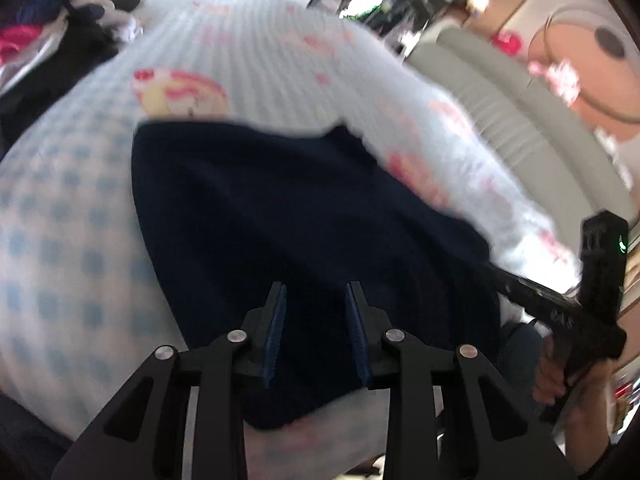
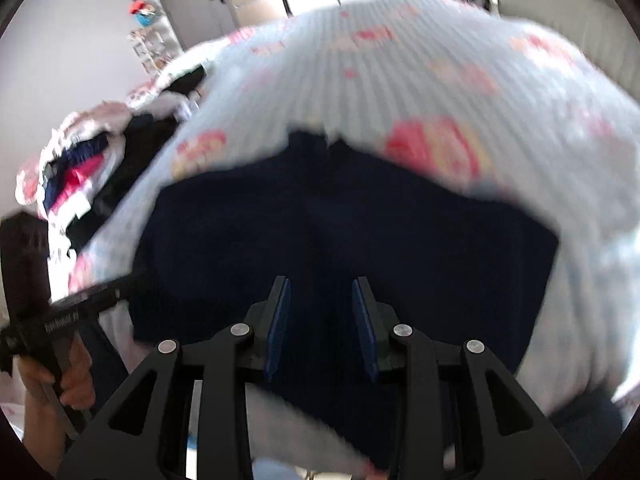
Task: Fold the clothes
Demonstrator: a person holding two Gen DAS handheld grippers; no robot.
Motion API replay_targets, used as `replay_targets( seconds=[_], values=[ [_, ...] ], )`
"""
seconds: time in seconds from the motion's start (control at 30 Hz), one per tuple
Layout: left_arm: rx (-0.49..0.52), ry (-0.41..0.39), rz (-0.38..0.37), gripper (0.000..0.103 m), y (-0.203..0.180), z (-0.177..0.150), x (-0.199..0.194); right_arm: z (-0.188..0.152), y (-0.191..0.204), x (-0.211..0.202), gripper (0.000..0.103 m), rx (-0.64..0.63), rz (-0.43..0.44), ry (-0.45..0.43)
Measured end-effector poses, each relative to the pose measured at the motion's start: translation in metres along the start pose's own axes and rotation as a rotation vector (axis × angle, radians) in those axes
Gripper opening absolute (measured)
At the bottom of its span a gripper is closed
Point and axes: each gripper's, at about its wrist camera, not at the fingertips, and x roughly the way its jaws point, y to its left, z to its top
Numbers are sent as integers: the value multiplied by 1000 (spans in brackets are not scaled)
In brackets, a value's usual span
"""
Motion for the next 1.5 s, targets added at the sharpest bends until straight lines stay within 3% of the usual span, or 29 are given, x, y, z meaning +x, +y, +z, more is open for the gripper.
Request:
replay_targets(
  seconds=[0.13,0.27,0.37,0.5,0.6,0.67,0.7,0.87,0.9,0.93,0.97,1.03,1.07,1.17,1.27,1.3,1.4,1.5],
  values=[
    [-26,61,83,29,5,-15,4,-35,-31,0,32,105,-26,39],
    [10,30,38,27,-17,-5,-6,-34,-62,-27,32,166,-9,-11],
    [86,14,-2,27,-50,13,-1,-20,-82,-45,32,171,-56,-66],
    [194,-3,-38,25,-95,37,10,1,-117,-32,33,229,-130,-40],
    [265,-3,13,25,-119,69,41,11,-133,-21,34,248,-130,-28],
    [279,-8,26,25,-126,93,61,14,-141,-13,49,255,-148,-17],
    [286,-10,33,26,-129,105,70,14,-145,-9,50,265,-150,-13],
    [379,68,63,33,-149,139,137,23,-163,16,49,305,-91,7],
    [398,93,79,41,-151,142,150,24,-162,18,46,285,-86,8],
    [413,117,100,44,-151,142,161,26,-160,20,35,263,-82,10],
    [426,133,117,43,-151,142,170,27,-158,23,25,231,-89,11],
    [444,138,137,11,-150,144,178,28,-160,18,8,239,-77,-13],
    [452,131,144,5,-150,147,178,28,-162,15,6,243,-71,-25],
    [447,76,105,3,-153,163,164,31,-162,-4,4,250,-57,-92],
    [452,9,134,2,-158,174,157,37,-160,-18,4,241,-98,-154],
    [437,25,146,3,-155,175,164,38,-162,-13,5,240,-114,-144],
    [380,109,157,3,-145,172,180,33,-174,24,10,278,-116,7],
    [359,19,78,4,-145,155,136,26,-171,3,23,300,-120,-51]
  ],
)
